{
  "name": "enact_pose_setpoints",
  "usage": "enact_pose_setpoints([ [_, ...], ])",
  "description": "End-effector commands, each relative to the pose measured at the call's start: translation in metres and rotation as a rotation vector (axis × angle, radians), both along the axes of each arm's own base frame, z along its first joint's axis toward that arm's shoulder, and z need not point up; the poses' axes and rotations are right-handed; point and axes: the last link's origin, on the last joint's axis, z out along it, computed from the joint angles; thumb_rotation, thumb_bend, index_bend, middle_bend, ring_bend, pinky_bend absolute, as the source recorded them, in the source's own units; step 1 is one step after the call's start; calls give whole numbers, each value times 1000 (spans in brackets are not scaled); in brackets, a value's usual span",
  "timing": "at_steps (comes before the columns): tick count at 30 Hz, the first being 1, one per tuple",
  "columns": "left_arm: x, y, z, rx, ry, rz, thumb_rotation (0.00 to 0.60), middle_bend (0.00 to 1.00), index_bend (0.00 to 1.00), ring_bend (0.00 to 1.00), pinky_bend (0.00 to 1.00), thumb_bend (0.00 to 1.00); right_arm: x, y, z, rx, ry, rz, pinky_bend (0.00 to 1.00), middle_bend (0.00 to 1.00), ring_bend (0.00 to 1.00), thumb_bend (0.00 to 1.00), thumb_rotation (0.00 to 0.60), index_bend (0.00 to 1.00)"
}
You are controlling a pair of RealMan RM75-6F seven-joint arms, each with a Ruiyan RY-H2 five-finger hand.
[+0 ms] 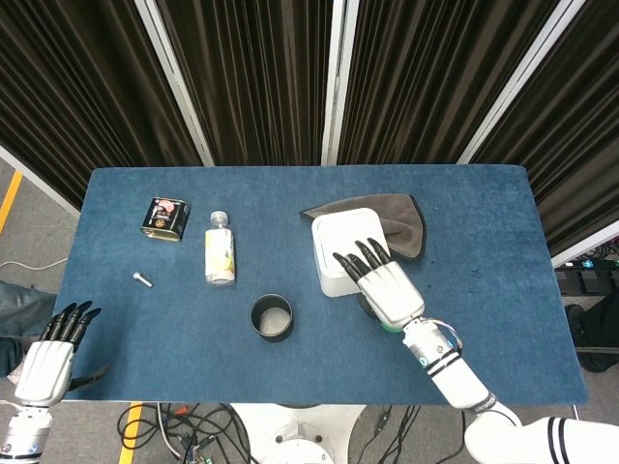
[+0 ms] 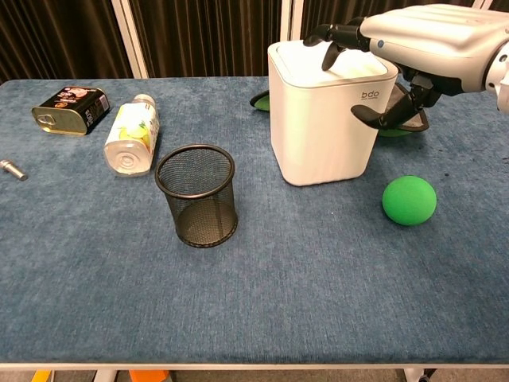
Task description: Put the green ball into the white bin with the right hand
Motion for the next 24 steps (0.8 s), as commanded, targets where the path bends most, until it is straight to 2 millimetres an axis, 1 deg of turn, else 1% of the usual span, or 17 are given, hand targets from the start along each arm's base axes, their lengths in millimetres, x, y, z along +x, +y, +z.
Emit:
enact_pose_setpoints([
  [1, 0, 0, 0, 2, -1, 0, 600, 64, 140, 33, 147, 61, -3, 1, -3, 12, 1, -14, 0, 254, 0, 400, 581, 0],
  [4, 0, 0, 1, 2, 1, -1, 600, 64, 140, 33, 147, 61, -8, 1, -6, 31, 13, -31, 0, 268, 0, 399, 580, 0],
  [6, 0, 0, 1, 2, 1, -1, 600, 64, 140, 33, 147, 61, -7, 1, -6, 28, 10, -29, 0, 269, 0, 397, 579, 0],
  [9, 0, 0, 1, 3, 2, -1, 600, 64, 140, 33, 146, 61, -1, 1, 2, 1, -36, -8, 0, 265, 0, 397, 579, 0],
  [11, 0, 0, 1, 3, 2, -2, 600, 64, 140, 33, 146, 60, 3, 2, 11, -34, -78, 17, 0, 234, 0, 397, 579, 0],
  [14, 1, 0, 1, 5, 1, -4, 600, 64, 140, 33, 146, 61, 2, 10, 29, -105, -127, 67, 0, 122, 0, 399, 580, 0],
  [15, 1, 0, 1, 6, 0, -4, 600, 64, 140, 33, 146, 61, -1, 17, 34, -120, -135, 77, 0, 93, 0, 400, 581, 0],
  [17, 1, 0, 1, 5, 0, -4, 600, 64, 140, 33, 146, 61, -11, 31, 40, -120, -137, 75, 0, 76, 0, 400, 581, 0],
  [19, 1, 0, 0, 0, 1, -4, 600, 64, 140, 33, 146, 61, -25, 47, 43, -107, -114, 62, 0, 69, 0, 400, 580, 0],
  [22, 3, 1, 0, -3, 4, -12, 600, 64, 140, 33, 146, 61, -46, 68, 42, -87, -85, 33, 0, 64, 0, 402, 580, 0],
  [24, 5, 2, 0, 0, 4, -17, 600, 64, 140, 33, 146, 61, -60, 81, 36, -43, -70, 2, 0, 65, 0, 411, 580, 0],
])
